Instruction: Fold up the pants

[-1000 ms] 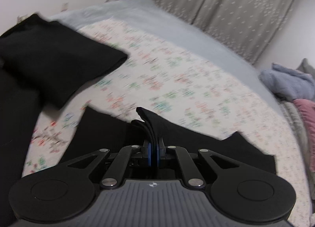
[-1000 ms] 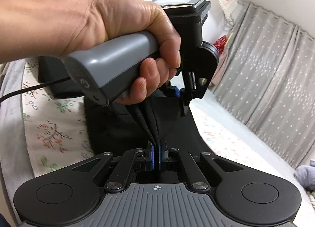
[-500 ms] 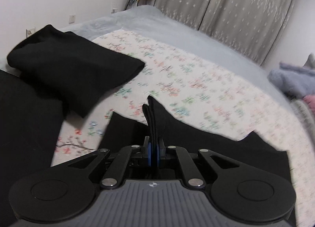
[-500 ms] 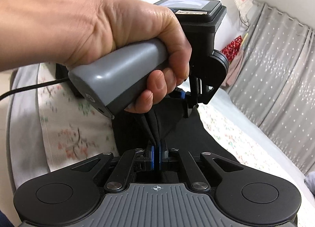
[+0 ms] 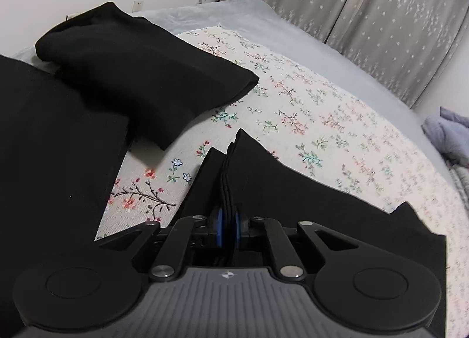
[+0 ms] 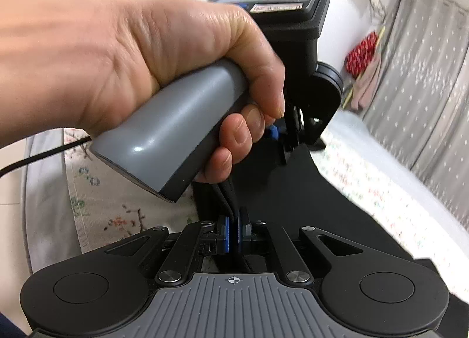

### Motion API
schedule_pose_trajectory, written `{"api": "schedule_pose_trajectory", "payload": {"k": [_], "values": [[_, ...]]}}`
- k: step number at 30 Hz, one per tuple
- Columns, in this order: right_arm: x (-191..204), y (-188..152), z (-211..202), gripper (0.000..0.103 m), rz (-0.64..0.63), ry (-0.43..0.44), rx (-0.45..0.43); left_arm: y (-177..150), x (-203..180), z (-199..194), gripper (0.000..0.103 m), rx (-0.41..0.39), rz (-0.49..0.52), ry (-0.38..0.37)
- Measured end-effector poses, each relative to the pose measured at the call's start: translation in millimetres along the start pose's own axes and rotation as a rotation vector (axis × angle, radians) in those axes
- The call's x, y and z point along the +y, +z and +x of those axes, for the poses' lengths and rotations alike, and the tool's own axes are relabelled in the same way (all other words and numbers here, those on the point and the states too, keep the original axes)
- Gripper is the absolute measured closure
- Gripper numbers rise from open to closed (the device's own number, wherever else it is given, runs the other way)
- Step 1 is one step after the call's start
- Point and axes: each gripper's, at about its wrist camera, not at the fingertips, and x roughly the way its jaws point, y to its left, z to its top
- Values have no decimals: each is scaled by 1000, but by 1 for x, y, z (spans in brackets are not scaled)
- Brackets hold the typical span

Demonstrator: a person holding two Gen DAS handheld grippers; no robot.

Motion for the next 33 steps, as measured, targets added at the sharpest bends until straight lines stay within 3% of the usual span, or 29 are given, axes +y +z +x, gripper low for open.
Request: {"api": "schedule_pose_trajectory", "payload": {"k": [4, 5, 6, 8, 10, 14, 16, 19, 21, 23, 28, 29, 31, 32, 33], "values": [[-13, -3, 0, 89, 28, 37, -6, 9, 8, -13, 72, -82, -65, 29], [-23, -4, -5, 77, 86, 90, -11, 11, 14, -18, 72, -104, -104, 19], [-34, -7, -8, 54, 154, 148, -16, 13, 19, -22, 72, -119, -140, 6], [-57, -17, -25, 39, 286, 227, -55, 14, 25, -29, 72, -132, -189, -9], [-74, -28, -44, 39, 364, 261, -79, 14, 21, -34, 72, -135, -177, -23], [-109, -50, -71, 39, 464, 269, -65, 6, -13, -45, 72, -132, -40, -77], [-133, -60, -81, 39, 523, 225, -73, -3, -31, -45, 72, -113, 15, -114], [-181, -74, -80, 39, 630, 157, -58, -20, -60, -34, 72, -16, 89, -171], [-205, -81, -74, 39, 654, 141, 21, -34, -84, -26, 72, 51, 182, -208], [-226, -92, -65, 39, 650, 105, 145, -46, -104, -19, 72, 92, 260, -192], [-272, -128, -95, 39, 610, 80, 222, -70, -133, 1, 72, 193, 355, -149], [-280, -139, -100, 42, 609, 82, 247, -73, -136, 4, 71, 196, 375, -124], [-283, -158, -105, 61, 584, 107, 321, -79, -139, 6, 71, 188, 402, -110], [-280, -170, -106, 76, 564, 121, 346, -80, -139, 6, 71, 188, 403, -106], [-273, -180, -115, 78, 545, 134, 332, -81, -138, 6, 71, 188, 399, -104]]}}
